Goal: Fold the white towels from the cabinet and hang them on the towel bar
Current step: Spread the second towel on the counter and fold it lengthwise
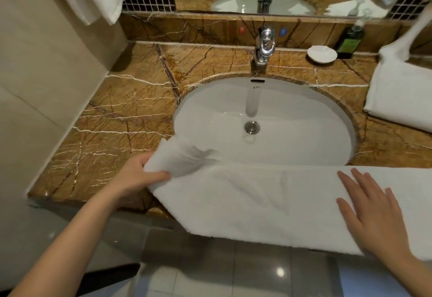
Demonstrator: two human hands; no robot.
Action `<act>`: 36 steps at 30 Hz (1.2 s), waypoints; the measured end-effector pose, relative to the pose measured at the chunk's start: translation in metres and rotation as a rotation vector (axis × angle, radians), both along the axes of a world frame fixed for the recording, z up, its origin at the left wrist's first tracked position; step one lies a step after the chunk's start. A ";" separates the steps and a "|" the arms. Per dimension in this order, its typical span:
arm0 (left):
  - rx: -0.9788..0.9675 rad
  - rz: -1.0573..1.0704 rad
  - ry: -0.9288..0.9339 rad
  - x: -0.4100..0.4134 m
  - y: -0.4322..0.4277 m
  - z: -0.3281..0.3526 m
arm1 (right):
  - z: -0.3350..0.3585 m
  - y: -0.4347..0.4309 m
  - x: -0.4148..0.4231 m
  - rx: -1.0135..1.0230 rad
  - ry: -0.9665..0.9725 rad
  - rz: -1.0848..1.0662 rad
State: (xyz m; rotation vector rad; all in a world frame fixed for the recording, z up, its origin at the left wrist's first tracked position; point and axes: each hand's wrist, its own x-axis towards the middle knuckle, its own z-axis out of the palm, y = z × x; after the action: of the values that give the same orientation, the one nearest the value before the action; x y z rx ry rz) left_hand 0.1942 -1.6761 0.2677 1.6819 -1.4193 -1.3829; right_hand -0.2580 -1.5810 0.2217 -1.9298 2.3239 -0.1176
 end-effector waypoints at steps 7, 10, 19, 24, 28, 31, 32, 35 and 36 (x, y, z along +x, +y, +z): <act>-0.199 0.228 0.181 0.004 0.001 -0.003 | -0.002 0.001 -0.002 0.001 0.002 0.003; -0.243 0.276 0.135 0.000 -0.003 0.003 | -0.002 0.001 -0.003 0.006 0.001 0.006; -0.487 0.114 -0.983 0.003 -0.015 -0.005 | -0.005 0.000 0.002 0.028 -0.006 -0.010; -0.548 -0.494 -0.872 -0.068 0.022 -0.036 | -0.005 0.007 -0.001 -0.001 -0.056 -0.027; -0.428 -0.475 -0.934 -0.065 0.037 -0.055 | -0.007 0.022 -0.008 0.026 -0.032 -0.209; -0.410 -0.444 -0.921 -0.059 0.047 -0.050 | -0.011 0.023 -0.004 0.061 -0.020 -0.170; -0.393 -0.434 -0.904 -0.058 0.052 -0.048 | -0.011 0.022 -0.004 0.066 -0.020 -0.152; -0.352 -0.402 -0.900 -0.062 0.064 -0.043 | -0.011 0.021 -0.018 0.038 -0.019 -0.161; -0.335 -0.400 -0.908 -0.064 0.066 -0.043 | -0.010 0.020 -0.025 0.027 -0.029 -0.179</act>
State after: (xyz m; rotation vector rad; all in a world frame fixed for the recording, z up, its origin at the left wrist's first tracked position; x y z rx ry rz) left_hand 0.1304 -1.6104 0.2245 1.9368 -2.4191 -0.4396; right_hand -0.2825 -1.5607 0.2117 -1.6938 2.4615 -0.1282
